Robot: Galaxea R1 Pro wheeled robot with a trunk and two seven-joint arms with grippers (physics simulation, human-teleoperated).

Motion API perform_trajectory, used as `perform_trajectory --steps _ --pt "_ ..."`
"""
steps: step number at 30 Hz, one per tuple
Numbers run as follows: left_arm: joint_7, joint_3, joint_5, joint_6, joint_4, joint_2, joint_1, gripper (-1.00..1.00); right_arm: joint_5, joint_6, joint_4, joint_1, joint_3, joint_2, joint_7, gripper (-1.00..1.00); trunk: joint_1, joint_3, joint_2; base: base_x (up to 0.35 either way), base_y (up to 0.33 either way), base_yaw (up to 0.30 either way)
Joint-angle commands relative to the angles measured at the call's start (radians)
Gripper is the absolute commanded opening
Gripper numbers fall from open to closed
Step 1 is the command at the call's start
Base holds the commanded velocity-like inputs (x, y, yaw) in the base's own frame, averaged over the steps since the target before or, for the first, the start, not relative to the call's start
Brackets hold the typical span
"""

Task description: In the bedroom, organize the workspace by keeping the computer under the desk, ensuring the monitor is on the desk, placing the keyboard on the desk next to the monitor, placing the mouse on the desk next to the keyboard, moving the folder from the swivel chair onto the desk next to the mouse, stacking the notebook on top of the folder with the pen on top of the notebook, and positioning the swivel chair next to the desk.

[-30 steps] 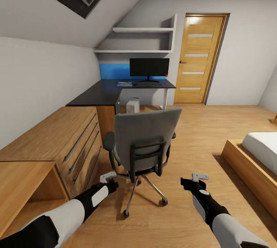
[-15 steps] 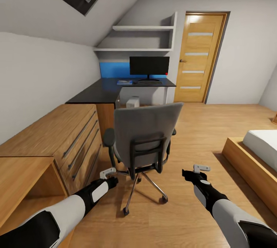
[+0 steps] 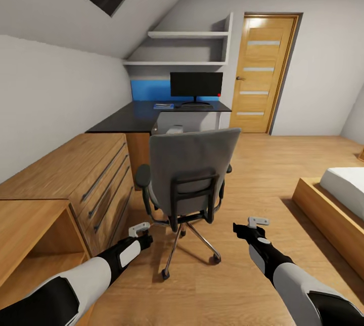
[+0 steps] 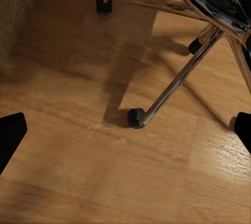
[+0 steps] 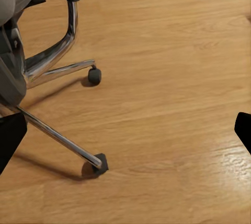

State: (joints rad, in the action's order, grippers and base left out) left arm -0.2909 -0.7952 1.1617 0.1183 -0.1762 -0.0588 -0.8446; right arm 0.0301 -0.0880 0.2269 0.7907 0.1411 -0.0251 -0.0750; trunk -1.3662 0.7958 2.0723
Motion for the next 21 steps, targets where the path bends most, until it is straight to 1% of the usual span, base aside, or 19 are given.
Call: perform_trajectory --steps 1,5,12,15,16,21 --pt "-0.007 -0.007 0.005 0.003 -0.001 0.000 -0.001 1.00 0.003 -0.004 -0.003 0.001 0.005 0.000 0.000 1.00 0.000 0.001 0.001 0.000 0.000 0.000" --pt "-0.006 -0.007 0.005 0.003 0.001 0.000 -0.001 1.00 0.004 -0.004 -0.006 0.001 0.005 0.001 0.000 1.00 0.000 0.001 0.001 0.000 0.000 0.000" --pt "-0.001 -0.007 0.002 0.001 0.040 0.006 -0.001 1.00 0.005 -0.004 -0.007 0.001 0.004 0.001 0.000 1.00 0.000 0.001 0.001 0.006 0.000 0.000" --pt "-0.001 -0.007 0.002 -0.016 0.048 0.006 -0.001 1.00 0.005 -0.004 -0.008 0.001 0.004 0.002 0.000 1.00 0.000 0.001 0.001 0.179 0.000 0.000" --pt "-0.001 -0.007 0.003 -0.040 0.052 0.006 -0.001 1.00 0.006 -0.004 -0.018 0.001 0.003 0.004 0.000 1.00 0.000 0.001 0.001 0.169 0.000 0.000" --pt "-0.003 -0.007 0.002 -0.055 0.053 0.006 -0.001 1.00 0.007 -0.004 -0.028 0.001 0.003 0.007 0.000 1.00 0.000 0.001 0.001 0.066 0.000 0.000"
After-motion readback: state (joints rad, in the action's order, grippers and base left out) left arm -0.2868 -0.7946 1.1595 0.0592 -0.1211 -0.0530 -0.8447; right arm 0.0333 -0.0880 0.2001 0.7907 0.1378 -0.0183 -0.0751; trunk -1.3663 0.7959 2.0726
